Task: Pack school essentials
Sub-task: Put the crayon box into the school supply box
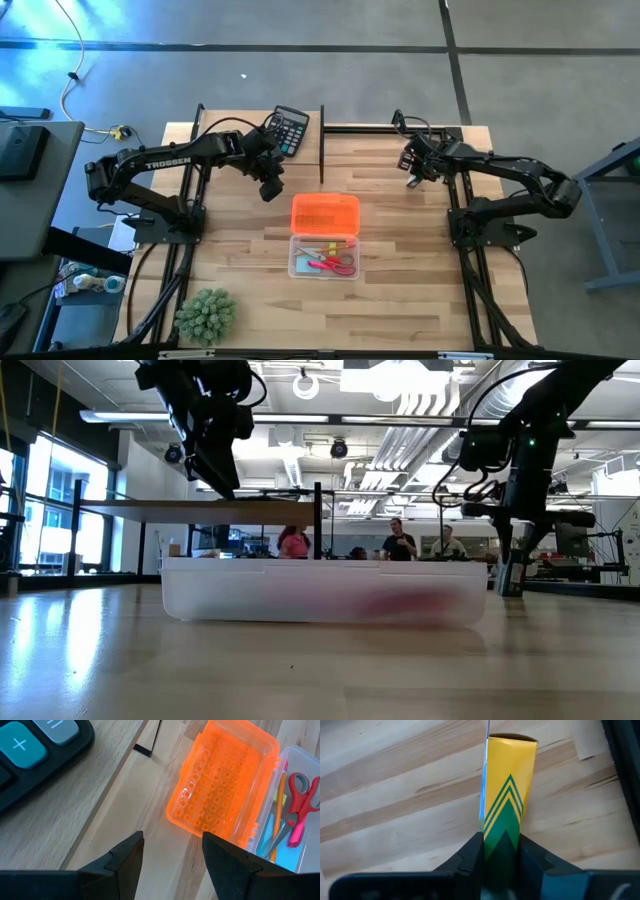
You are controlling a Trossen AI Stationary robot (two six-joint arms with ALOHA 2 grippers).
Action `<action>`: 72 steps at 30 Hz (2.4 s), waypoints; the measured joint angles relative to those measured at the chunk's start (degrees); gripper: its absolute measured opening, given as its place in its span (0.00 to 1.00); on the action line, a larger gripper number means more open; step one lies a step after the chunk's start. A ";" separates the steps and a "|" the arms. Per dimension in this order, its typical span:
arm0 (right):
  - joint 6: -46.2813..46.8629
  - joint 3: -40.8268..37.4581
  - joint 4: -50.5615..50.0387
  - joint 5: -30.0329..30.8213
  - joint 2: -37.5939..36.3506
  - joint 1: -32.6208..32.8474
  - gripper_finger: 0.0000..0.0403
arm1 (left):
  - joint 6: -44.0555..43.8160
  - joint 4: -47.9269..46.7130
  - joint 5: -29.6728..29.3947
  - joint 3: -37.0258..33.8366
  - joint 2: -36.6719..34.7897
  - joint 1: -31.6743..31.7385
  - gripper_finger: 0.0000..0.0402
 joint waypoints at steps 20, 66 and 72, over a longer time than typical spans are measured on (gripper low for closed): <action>-16.69 13.52 -3.72 -3.75 0.00 10.09 0.18 | -3.30 -0.44 0.09 0.01 0.00 0.00 0.47; -13.79 24.07 39.29 15.70 0.00 55.02 0.18 | -9.71 -4.79 7.52 0.00 0.00 -26.64 0.47; -17.11 24.07 43.44 16.73 0.00 57.27 0.18 | -13.58 -4.76 7.51 0.00 0.00 -29.70 0.47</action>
